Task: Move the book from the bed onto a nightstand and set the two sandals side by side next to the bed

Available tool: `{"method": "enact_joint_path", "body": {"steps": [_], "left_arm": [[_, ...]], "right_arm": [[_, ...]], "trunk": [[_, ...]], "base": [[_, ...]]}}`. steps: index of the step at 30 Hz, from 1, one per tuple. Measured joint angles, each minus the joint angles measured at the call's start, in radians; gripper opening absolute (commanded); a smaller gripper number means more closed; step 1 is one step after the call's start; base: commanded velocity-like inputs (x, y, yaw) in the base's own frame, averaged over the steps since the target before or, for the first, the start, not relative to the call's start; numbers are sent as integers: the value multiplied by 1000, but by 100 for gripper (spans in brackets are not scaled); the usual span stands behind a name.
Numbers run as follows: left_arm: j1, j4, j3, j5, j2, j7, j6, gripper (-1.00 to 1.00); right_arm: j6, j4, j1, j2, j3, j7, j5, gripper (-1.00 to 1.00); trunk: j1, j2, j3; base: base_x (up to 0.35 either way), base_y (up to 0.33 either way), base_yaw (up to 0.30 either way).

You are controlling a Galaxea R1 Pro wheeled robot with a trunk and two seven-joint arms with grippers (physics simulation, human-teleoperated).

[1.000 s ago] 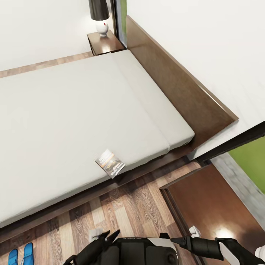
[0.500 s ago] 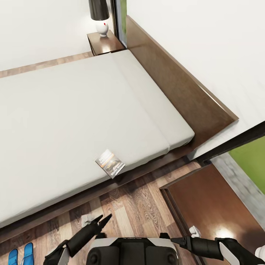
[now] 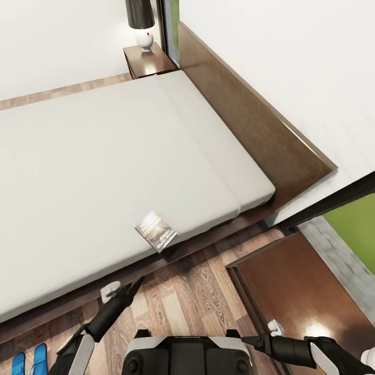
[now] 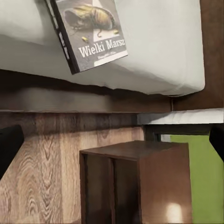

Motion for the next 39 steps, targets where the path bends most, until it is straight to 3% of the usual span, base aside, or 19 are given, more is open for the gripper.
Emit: {"method": "enact_joint_path", "body": {"steps": [4, 8, 11, 18, 22, 26, 30, 35, 39], "left_arm": [[-6, -3, -13, 77, -25, 31, 2, 100], [-8, -4, -42, 95, -50, 33, 4, 100], [-8, -3, -46, 118, -54, 35, 4, 100], [-8, 0, -46, 211, -51, 61, 3, 100], [-8, 5, -49, 223, -48, 72, 4, 100], [-8, 6, -53, 221, -47, 125, 4, 100], [-8, 6, -96, 219, -47, 140, 2, 100], [-8, 7, -115, 222, -47, 141, 3, 100], [-8, 9, -107, 263, -47, 127, 3, 100]], "right_arm": [[0, 1, 0, 0, 0, -1, 0, 100], [-1, 9, 0, 0, 0, -2, 0, 100], [-1, 36, 0, 0, 0, -3, 0, 100], [-1, 55, 0, 1, 0, -3, 0, 100], [-1, 56, 0, 1, 0, -3, -1, 100], [-1, 57, 0, 1, 0, -3, 0, 100], [-1, 57, 0, 1, 0, -3, 0, 100], [-1, 57, 0, 1, 0, -3, 0, 100], [-1, 57, 0, 1, 0, -3, 0, 100]], "trunk": [[0, 0, 0], [0, 0, 0], [0, 0, 0], [0, 0, 0], [0, 0, 0], [0, 0, 0], [0, 0, 0], [0, 0, 0], [0, 0, 0]], "base": [[0, 0, 0], [0, 0, 0], [0, 0, 0], [0, 0, 0], [0, 0, 0], [0, 0, 0], [0, 0, 0], [0, 0, 0], [0, 0, 0]]}}
